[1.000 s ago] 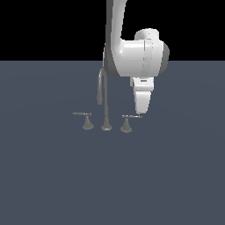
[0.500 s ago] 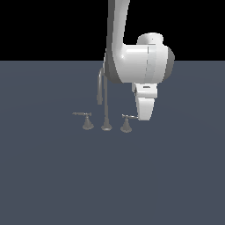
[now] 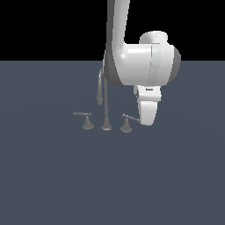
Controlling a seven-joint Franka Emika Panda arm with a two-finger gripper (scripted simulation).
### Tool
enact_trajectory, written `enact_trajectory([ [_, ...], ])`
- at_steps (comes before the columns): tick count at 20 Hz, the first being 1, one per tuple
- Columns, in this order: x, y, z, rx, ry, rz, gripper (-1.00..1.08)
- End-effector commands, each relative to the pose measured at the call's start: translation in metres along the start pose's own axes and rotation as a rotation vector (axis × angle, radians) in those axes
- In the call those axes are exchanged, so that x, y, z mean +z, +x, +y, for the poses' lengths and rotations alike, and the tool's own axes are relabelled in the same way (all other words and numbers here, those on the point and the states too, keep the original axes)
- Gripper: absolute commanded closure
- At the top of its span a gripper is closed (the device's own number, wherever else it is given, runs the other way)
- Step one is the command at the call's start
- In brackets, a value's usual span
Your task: Turn on the faucet by rotating a designated handle.
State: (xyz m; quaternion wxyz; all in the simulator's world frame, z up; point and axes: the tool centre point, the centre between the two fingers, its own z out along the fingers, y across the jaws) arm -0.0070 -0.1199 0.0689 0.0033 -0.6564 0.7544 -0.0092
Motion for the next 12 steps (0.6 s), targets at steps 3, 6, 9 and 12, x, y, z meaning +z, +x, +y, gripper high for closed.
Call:
enact_trajectory([
  [3,0.003,-0.019,0.021,-0.024,-0.016,-0.007,1.08],
  [6,0.000,-0.003,0.017,0.001,-0.006,0.000,1.08],
  [9,0.001,-0.019,0.025,-0.006,-0.009,-0.002,1.08],
  [12,0.001,-0.036,0.033,-0.013,-0.013,-0.004,1.08],
])
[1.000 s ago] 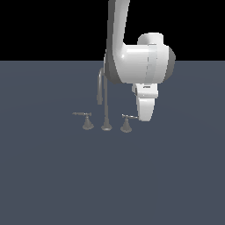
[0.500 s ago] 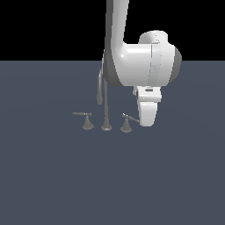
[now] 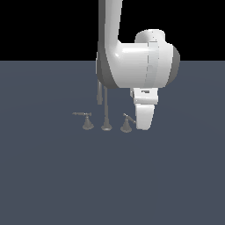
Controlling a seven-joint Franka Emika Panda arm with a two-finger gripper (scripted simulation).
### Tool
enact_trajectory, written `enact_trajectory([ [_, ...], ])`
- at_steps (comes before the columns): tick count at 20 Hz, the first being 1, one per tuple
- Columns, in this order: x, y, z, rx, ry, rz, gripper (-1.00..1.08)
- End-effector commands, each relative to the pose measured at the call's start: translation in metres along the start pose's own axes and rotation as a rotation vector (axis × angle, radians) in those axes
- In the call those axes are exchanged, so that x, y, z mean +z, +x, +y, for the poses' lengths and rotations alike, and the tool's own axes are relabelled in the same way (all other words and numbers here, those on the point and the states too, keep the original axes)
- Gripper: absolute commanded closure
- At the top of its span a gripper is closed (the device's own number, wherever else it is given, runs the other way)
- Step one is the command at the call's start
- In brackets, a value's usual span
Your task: Turn on the faucet by rotating a designated handle.
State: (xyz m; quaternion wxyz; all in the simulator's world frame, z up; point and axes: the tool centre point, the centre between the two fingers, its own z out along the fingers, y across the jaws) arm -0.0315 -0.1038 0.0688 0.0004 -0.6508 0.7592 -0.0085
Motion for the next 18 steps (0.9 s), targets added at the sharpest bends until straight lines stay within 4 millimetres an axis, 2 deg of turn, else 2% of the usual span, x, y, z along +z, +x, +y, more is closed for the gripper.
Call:
enact_trajectory([
  [1,0.002,-0.028,0.009,-0.030,-0.009,-0.008,1.08],
  [4,0.003,-0.045,0.018,-0.037,-0.013,-0.010,1.08],
  [5,0.003,-0.045,0.018,-0.037,-0.013,-0.010,1.08],
  [6,0.000,-0.014,0.011,0.008,-0.004,0.003,1.08],
  [16,0.002,-0.083,0.004,-0.035,-0.013,-0.010,1.08],
  [18,0.003,-0.089,0.004,-0.039,-0.013,-0.011,1.08],
])
